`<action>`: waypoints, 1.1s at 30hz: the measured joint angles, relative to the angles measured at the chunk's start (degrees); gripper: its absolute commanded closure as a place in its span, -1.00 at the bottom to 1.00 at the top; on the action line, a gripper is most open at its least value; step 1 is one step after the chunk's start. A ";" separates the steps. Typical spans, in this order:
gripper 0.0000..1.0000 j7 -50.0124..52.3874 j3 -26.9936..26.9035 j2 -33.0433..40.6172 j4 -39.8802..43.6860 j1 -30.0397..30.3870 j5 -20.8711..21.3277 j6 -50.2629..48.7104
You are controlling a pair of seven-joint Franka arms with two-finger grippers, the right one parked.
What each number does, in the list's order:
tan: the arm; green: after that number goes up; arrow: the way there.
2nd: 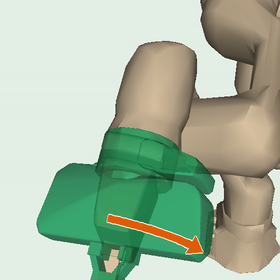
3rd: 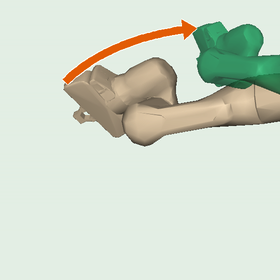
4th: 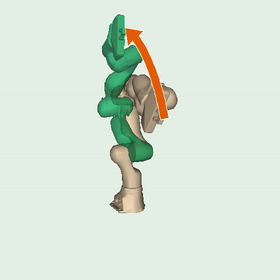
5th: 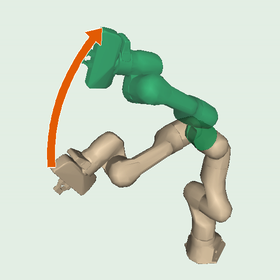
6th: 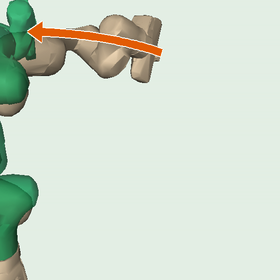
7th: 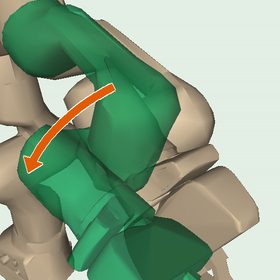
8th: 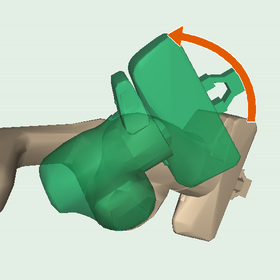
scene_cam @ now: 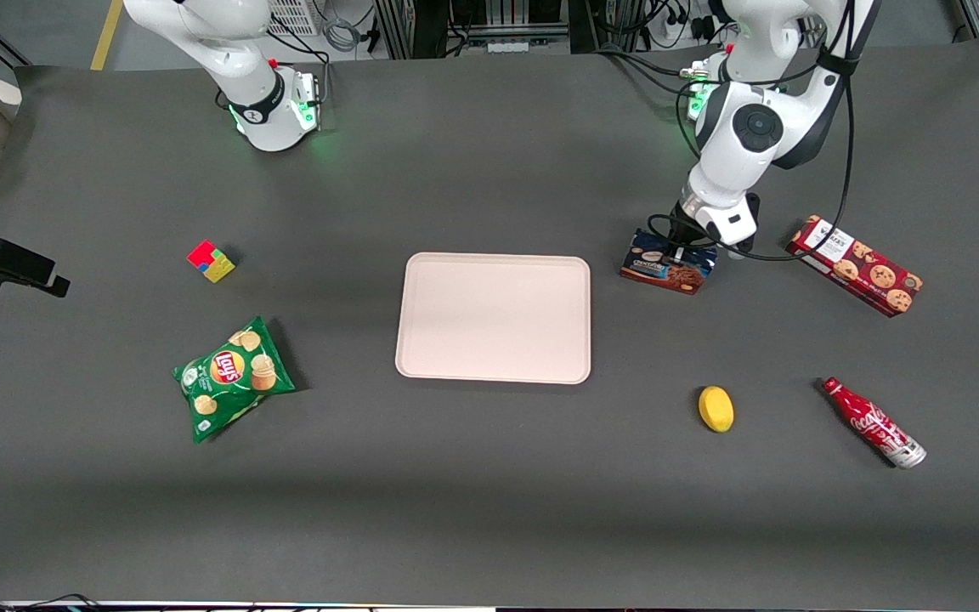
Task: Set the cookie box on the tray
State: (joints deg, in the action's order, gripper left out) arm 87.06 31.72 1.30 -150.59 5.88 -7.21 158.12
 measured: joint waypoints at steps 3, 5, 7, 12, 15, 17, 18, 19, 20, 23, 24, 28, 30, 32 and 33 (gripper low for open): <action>0.86 0.00 -1.82 0.05 4.46 0.07 2.86 -5.59; 0.87 -0.03 -2.68 0.05 8.57 0.19 3.99 -10.84; 0.89 -0.12 -3.06 0.06 12.82 0.24 4.75 -15.95; 0.89 -0.17 -2.06 0.01 22.71 0.03 8.69 -27.51; 0.89 -0.37 -0.41 -0.47 28.01 -0.22 9.72 -33.23; 0.89 -0.62 0.83 -1.32 31.55 -0.47 9.86 -36.59; 0.89 -0.67 1.48 -1.96 33.37 -0.64 9.87 -38.09; 0.89 -0.69 2.09 -2.70 35.05 -0.85 9.87 -39.27; 0.89 -0.69 2.72 -3.57 36.63 -1.12 9.87 -40.19; 0.89 -0.70 4.58 -6.70 39.81 -1.98 9.87 -41.15; 0.89 -0.70 5.17 -7.90 40.41 -2.26 9.87 -41.12; 0.89 -0.70 6.89 -13.55 41.63 -3.56 9.87 -39.24; 0.89 -0.70 7.24 -16.59 41.74 -4.23 9.91 -37.09; 0.88 -0.74 7.43 -19.54 41.76 -4.85 10.13 -34.39; 0.89 -0.76 7.49 -20.97 41.78 -5.15 10.32 -32.95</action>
State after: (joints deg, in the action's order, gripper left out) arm 86.30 39.21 -19.66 -108.81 0.73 3.12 125.18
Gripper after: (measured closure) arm 0.881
